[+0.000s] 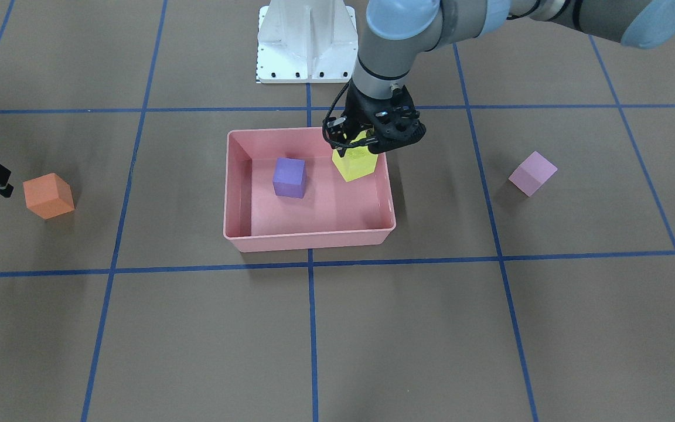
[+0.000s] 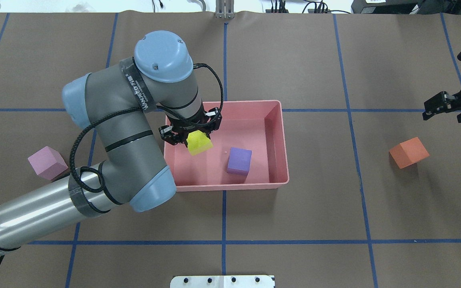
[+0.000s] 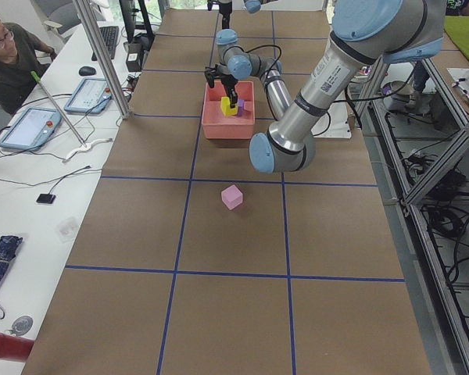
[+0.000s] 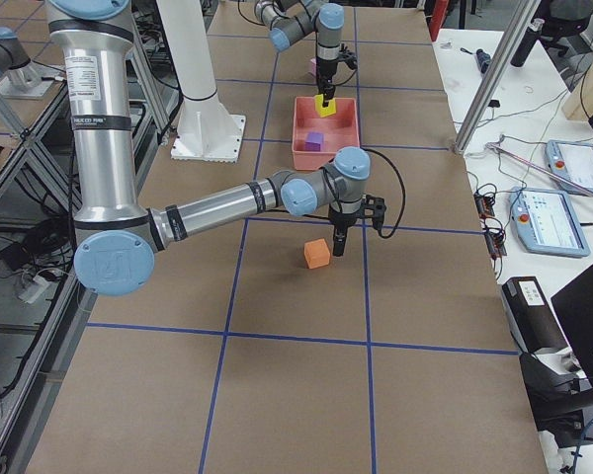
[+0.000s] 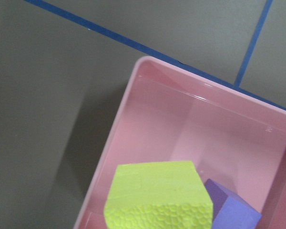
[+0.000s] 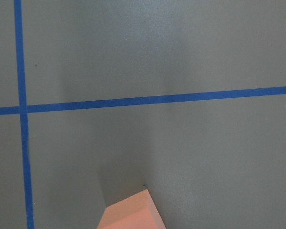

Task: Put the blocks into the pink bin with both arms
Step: 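Carry the yellow cube with the left gripper into the pink bin and release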

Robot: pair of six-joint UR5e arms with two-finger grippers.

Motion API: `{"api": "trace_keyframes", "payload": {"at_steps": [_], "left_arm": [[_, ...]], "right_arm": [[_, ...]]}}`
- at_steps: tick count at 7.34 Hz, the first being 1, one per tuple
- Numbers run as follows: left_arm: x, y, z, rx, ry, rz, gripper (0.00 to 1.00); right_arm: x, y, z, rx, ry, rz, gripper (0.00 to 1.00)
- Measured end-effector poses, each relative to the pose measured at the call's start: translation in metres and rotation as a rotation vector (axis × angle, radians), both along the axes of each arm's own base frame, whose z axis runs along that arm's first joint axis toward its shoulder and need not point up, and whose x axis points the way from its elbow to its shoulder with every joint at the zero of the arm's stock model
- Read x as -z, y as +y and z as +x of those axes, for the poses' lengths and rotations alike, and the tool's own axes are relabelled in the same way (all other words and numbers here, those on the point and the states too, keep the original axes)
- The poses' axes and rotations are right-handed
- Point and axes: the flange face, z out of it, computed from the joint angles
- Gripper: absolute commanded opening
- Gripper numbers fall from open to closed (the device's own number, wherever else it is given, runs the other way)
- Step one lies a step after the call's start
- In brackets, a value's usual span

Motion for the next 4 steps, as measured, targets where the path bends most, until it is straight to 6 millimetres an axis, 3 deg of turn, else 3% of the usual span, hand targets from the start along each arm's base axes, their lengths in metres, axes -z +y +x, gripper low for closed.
{"api": "trace_keyframes", "payload": {"at_steps": [1, 4], "left_arm": [[-0.001, -0.002, 0.016, -0.01, -0.018, -0.01, 1.0], [0.006, -0.001, 0.025, -0.012, -0.022, -0.002, 1.0]], "right_arm": [[-0.002, -0.001, -0.006, 0.011, -0.002, -0.005, 1.0], [0.005, 0.001, -0.048, 0.108, -0.011, 0.028, 1.0]]}}
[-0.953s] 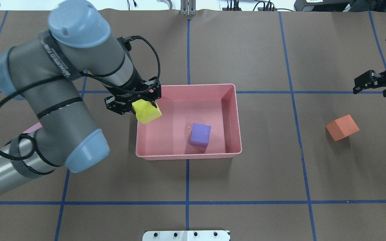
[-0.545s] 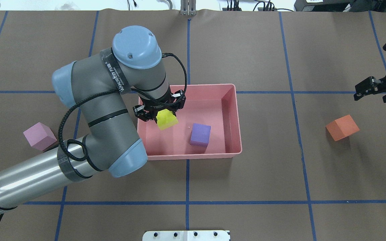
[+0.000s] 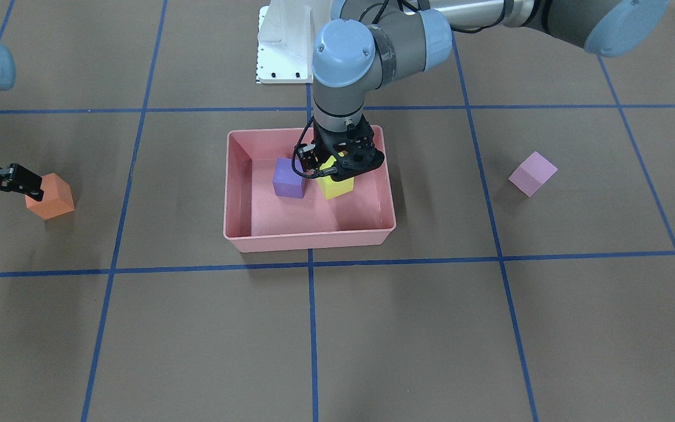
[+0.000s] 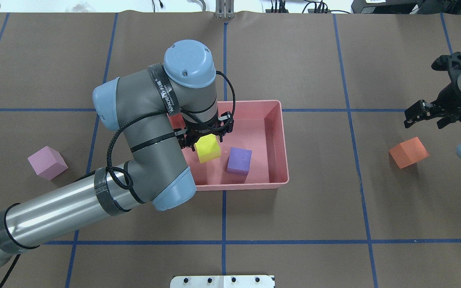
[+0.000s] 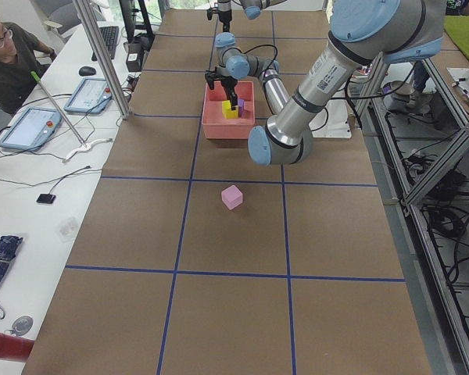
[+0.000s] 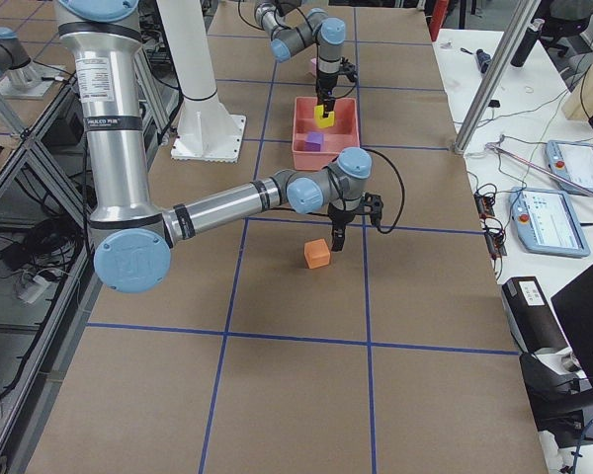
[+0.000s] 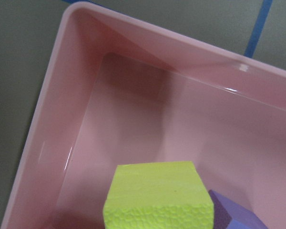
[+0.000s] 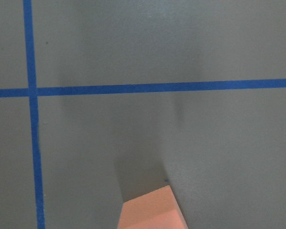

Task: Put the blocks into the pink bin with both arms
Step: 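Carry the yellow cube with the left gripper into the pink bin and release, then grasp the orange cube with the right gripper while the left gripper lifts away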

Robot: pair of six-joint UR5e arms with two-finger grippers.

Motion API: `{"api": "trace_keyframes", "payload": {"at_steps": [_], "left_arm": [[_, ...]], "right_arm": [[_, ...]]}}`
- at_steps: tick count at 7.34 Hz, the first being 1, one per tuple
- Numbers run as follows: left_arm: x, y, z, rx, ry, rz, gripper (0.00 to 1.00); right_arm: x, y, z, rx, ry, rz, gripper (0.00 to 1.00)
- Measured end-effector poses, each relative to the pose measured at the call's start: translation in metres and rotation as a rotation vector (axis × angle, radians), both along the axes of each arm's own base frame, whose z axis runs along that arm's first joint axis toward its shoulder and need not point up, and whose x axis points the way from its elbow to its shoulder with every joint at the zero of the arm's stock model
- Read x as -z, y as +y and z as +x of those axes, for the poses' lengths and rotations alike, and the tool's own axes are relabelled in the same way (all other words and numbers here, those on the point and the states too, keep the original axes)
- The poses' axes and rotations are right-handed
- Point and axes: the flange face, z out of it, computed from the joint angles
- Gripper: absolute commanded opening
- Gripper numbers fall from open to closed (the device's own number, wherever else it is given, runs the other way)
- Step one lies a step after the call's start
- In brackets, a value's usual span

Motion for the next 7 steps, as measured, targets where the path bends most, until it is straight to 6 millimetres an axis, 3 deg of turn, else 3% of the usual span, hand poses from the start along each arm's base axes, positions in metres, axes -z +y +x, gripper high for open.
{"api": "trace_keyframes", "payload": {"at_steps": [3, 7], "left_arm": [[0.01, -0.006, -0.012, 0.023, 0.012, 0.018, 1.0], [0.016, -0.012, -0.027, 0.046, 0.021, 0.027, 1.0]], "right_arm": [[-0.006, 0.013, -0.031, 0.179, 0.0, 0.115, 1.0], [-0.035, 0.016, -0.039, 0.268, 0.034, 0.147, 1.0]]}}
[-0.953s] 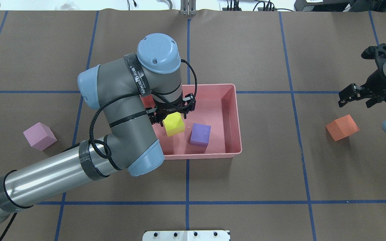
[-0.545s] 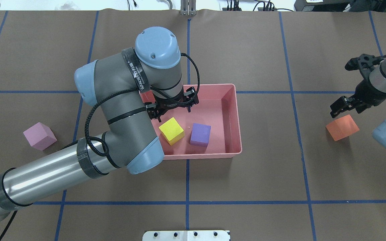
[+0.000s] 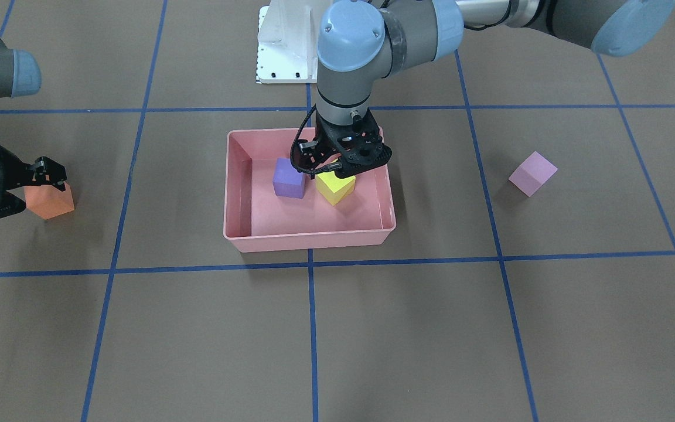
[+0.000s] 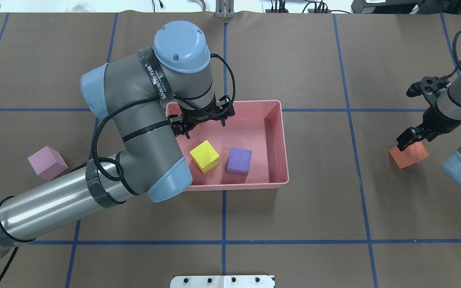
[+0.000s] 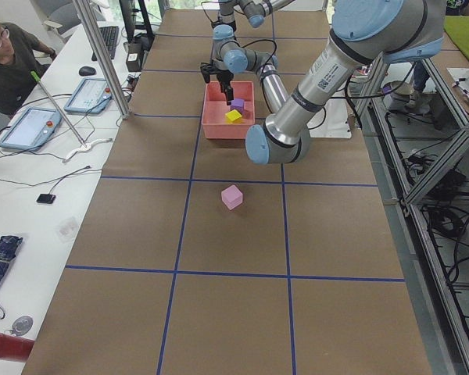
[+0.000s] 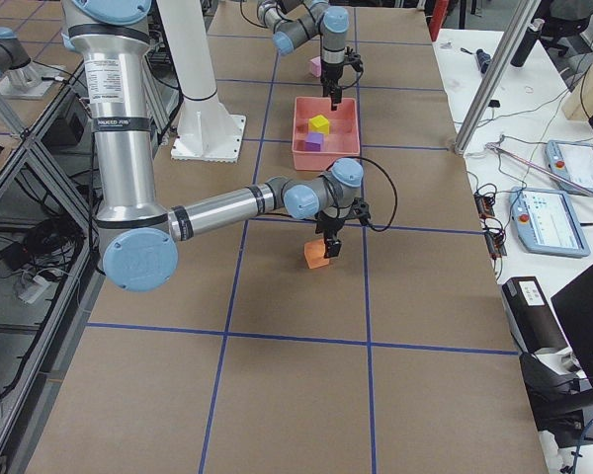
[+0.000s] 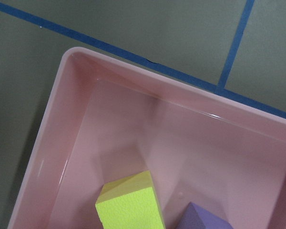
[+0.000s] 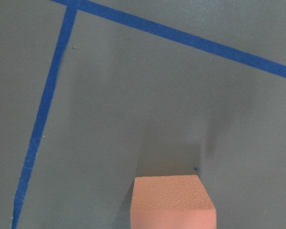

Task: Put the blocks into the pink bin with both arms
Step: 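Grasp the orange cube with the right gripper while the left gripper lifts away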

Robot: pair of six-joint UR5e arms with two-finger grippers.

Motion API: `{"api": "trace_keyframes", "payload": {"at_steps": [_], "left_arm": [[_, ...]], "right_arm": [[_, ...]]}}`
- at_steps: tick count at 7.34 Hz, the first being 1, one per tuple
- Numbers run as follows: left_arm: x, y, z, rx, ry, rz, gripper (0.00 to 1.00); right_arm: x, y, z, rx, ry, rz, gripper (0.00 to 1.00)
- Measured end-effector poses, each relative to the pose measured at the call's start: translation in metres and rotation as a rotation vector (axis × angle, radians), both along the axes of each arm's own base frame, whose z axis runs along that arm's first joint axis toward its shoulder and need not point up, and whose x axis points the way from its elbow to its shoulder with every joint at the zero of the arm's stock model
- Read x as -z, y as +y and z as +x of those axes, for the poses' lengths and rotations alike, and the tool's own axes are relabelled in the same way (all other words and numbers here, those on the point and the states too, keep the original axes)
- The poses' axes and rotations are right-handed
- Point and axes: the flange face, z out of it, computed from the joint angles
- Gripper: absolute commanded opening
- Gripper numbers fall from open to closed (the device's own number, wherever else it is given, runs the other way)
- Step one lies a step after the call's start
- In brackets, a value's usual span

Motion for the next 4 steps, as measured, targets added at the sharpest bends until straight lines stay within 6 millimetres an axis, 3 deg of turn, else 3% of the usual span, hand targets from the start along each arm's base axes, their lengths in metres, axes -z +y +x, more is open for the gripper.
{"api": "trace_keyframes", "payload": {"at_steps": [2, 3, 4], "left_arm": [[0.003, 0.001, -0.004, 0.003, 0.006, 0.003, 1.0], [0.003, 0.001, -0.005, 0.005, 0.007, 0.003, 1.0], [0.002, 0.0, -0.006, 0.007, 0.006, 0.002, 1.0]], "right_arm": [[-0.011, 0.0, -0.009, 0.012, 0.01, -0.025, 1.0], [-0.013, 0.002, -0.013, 0.02, 0.003, -0.036, 0.93], [-0.013, 0.005, -0.018, 0.032, -0.006, -0.048, 0.39]]}}
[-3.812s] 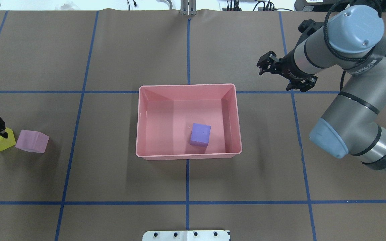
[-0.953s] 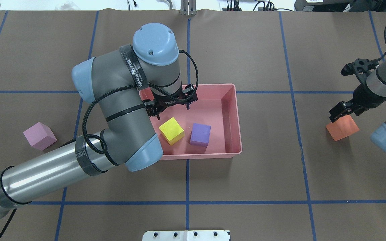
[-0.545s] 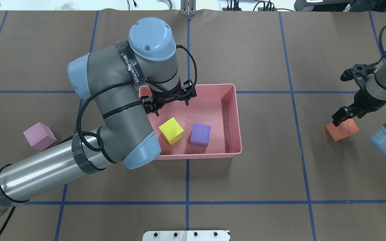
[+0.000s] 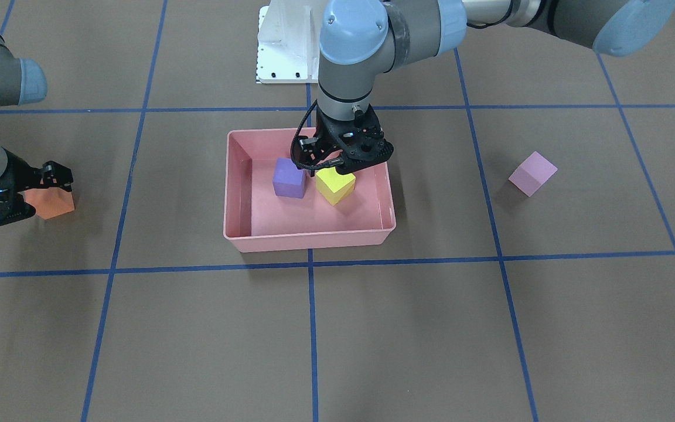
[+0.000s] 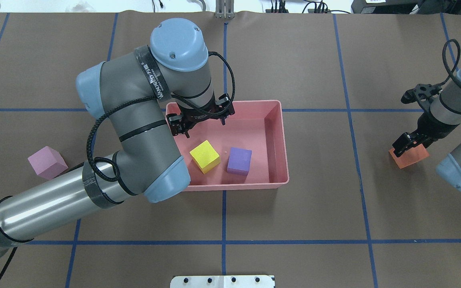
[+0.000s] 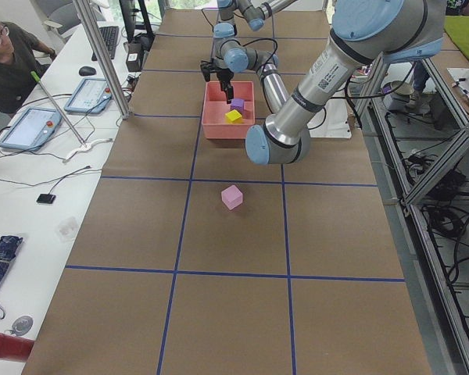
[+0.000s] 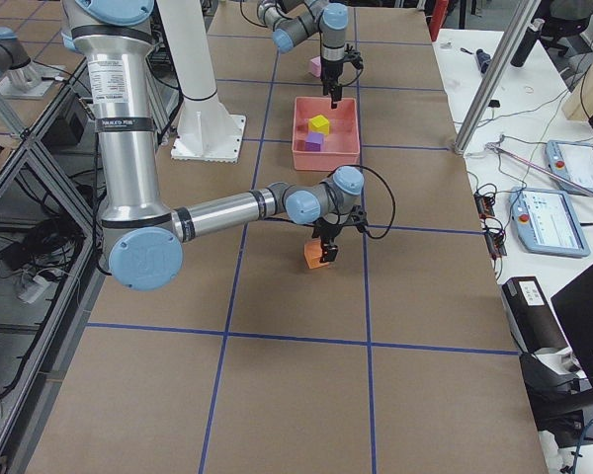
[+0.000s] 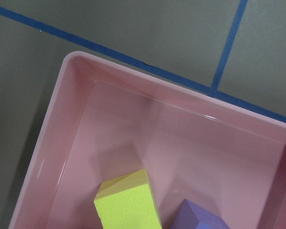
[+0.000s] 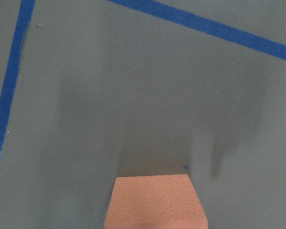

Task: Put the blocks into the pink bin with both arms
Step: 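Grasp the orange cube with the right gripper while the left gripper lifts away, then carry the orange cube with the right gripper into the pink bin and release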

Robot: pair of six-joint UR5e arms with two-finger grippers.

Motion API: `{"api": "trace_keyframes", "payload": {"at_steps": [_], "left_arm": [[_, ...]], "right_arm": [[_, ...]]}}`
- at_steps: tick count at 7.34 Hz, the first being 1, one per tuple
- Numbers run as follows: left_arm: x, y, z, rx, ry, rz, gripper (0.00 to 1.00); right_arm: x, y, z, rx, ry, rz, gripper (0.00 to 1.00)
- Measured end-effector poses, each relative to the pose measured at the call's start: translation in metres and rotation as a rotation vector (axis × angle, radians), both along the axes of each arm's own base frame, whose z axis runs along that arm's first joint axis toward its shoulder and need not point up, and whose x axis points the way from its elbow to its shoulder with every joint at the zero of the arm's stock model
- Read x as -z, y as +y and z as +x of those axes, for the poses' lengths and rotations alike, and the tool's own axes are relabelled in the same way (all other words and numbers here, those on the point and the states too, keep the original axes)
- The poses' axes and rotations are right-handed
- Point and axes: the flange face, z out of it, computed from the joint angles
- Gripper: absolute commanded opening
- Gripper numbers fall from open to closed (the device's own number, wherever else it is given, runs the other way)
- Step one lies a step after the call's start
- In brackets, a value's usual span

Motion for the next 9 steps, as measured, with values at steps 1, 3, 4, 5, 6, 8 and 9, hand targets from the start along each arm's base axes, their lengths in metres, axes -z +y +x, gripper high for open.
{"api": "trace_keyframes", "payload": {"at_steps": [1, 3, 4, 5, 6, 8, 9], "left_arm": [[0.0, -0.001, -0.003, 0.004, 0.002, 0.001, 1.0], [0.002, 0.002, -0.027, 0.018, 0.026, 0.017, 1.0], [-0.006, 0.008, -0.053, 0.028, 0.044, 0.036, 1.0], [-0.023, 0.015, -0.085, 0.027, 0.054, 0.068, 1.0], [-0.053, 0.024, -0.116, 0.006, 0.04, 0.108, 1.0], [-0.122, 0.037, -0.175, -0.047, -0.02, 0.174, 1.0], [-0.149, 0.038, -0.202, -0.073, -0.044, 0.194, 1.0]], "right_arm": [[-0.001, 0.003, -0.003, 0.008, -0.003, -0.007, 0.04], [0.001, 0.006, -0.003, 0.016, -0.011, -0.001, 0.0], [0.013, 0.003, 0.0, 0.005, -0.026, 0.008, 0.0], [0.034, -0.009, 0.009, -0.026, -0.048, 0.008, 0.0], [0.068, -0.029, 0.012, -0.076, -0.079, -0.013, 0.0], [0.18, -0.061, -0.022, -0.217, -0.146, -0.1, 0.0], [0.239, -0.062, -0.055, -0.273, -0.179, -0.154, 0.0]]}}
